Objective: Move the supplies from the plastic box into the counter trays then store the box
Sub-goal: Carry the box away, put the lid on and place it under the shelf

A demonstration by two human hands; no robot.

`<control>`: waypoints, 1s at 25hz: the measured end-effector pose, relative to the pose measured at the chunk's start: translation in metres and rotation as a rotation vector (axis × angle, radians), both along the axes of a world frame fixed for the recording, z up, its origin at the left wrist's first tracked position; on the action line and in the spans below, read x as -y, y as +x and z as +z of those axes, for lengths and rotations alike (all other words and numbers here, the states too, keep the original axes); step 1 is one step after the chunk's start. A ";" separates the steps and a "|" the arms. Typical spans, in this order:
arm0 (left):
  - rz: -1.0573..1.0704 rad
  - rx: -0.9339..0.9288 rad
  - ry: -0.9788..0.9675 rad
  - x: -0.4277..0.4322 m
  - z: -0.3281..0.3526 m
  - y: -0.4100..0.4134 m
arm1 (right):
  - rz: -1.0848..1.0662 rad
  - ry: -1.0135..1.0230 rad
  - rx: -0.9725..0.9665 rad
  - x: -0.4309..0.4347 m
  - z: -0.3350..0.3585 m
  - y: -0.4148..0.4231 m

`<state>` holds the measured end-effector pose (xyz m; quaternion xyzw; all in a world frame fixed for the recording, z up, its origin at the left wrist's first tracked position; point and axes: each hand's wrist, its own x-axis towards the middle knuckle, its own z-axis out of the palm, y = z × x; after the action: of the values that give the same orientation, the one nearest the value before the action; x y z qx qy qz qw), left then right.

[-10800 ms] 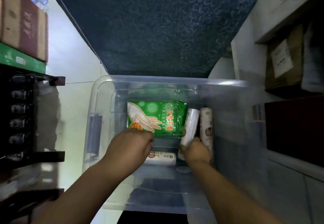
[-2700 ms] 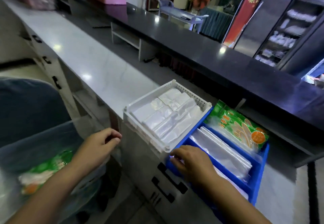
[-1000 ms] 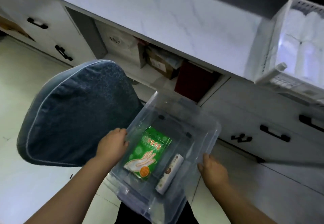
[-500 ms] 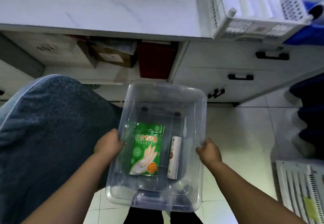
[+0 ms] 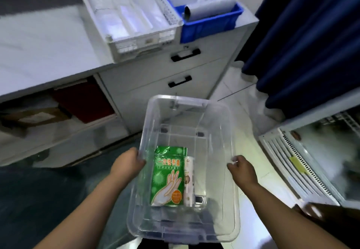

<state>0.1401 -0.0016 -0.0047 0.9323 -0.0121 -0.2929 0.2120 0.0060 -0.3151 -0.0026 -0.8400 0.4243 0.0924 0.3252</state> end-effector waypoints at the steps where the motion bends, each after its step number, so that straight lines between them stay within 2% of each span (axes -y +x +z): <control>1: -0.037 0.018 -0.014 0.027 0.009 0.002 | -0.041 0.002 0.039 0.023 0.005 -0.012; 6: -0.242 0.112 -0.013 0.161 0.044 0.004 | -0.203 0.035 0.200 0.139 0.019 -0.055; 14: -0.382 0.196 -0.036 0.366 0.086 0.011 | -0.325 -0.024 0.329 0.318 0.050 -0.074; 19: -0.407 0.244 -0.066 0.441 0.095 0.046 | -0.364 -0.071 0.424 0.383 0.083 -0.044; 25: -0.435 0.263 -0.109 0.531 0.095 0.135 | -0.415 -0.070 0.382 0.461 0.085 0.021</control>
<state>0.2750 -0.5322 0.0902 0.9250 -0.2555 -0.2067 0.1908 0.0275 -0.7765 0.0827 -0.7481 0.5214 -0.1507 0.3818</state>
